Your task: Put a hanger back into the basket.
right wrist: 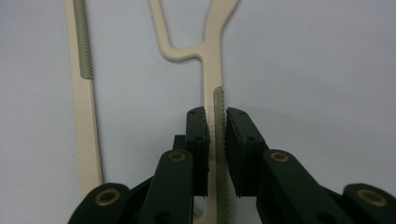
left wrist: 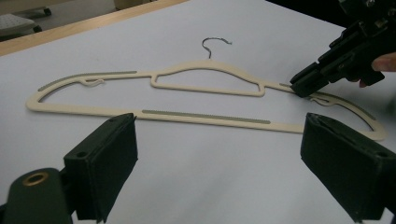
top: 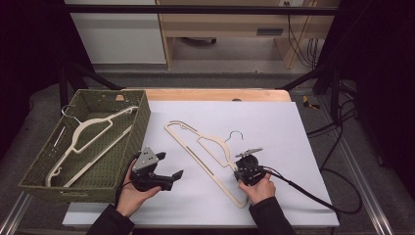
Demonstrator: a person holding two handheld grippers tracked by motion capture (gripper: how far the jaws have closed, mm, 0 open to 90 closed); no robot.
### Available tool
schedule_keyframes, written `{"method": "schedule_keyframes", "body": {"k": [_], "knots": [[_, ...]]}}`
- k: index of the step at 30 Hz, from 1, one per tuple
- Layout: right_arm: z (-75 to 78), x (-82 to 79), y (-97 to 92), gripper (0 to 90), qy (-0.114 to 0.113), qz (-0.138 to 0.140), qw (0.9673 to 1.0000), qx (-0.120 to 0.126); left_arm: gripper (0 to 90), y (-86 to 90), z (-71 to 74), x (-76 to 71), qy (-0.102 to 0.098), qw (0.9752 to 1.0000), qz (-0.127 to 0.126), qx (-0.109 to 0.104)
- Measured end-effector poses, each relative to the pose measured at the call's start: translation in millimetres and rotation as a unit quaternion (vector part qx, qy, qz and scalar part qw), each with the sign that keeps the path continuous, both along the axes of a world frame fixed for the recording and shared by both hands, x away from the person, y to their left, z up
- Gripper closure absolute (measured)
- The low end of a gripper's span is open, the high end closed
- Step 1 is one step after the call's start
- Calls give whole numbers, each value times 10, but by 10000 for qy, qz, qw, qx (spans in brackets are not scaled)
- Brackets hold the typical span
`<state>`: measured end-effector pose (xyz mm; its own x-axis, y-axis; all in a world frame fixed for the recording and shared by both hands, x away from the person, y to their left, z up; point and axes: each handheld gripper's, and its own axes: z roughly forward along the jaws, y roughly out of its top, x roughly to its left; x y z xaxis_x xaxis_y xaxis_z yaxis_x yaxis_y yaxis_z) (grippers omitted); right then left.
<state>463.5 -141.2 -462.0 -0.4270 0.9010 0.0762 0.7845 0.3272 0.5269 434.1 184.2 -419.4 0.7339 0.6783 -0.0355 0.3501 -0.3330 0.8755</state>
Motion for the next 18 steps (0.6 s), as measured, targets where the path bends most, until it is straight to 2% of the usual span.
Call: {"method": "schedule_keyframes", "body": {"k": [2, 3, 5, 8, 15, 18], "knots": [[2, 0, -40, 800, 49, -60, 9997, 236, 109, 6, -6, 9, 20, 10000, 17, -27], [5, -1, -62, 800, 4, -66, 9995, 297, 109, 11, -7, 13, 21, 10000, 30, -17], [40, -14, -99, 800, -194, 40, 9994, 282, 109, 18, -9, 18, 33, 10000, 34, -8], [131, -51, -133, 801, -390, 114, 9983, 413, 110, 9, -15, 17, 38, 10000, 42, 0], [286, -130, -179, 801, -652, 240, 9967, 408, 113, -36, -1, 48, 55, 10000, 21, -12], [349, -152, -186, 801, -784, 309, 9959, 329, 113, -96, 32, 80, 85, 10000, -36, -36]]}}
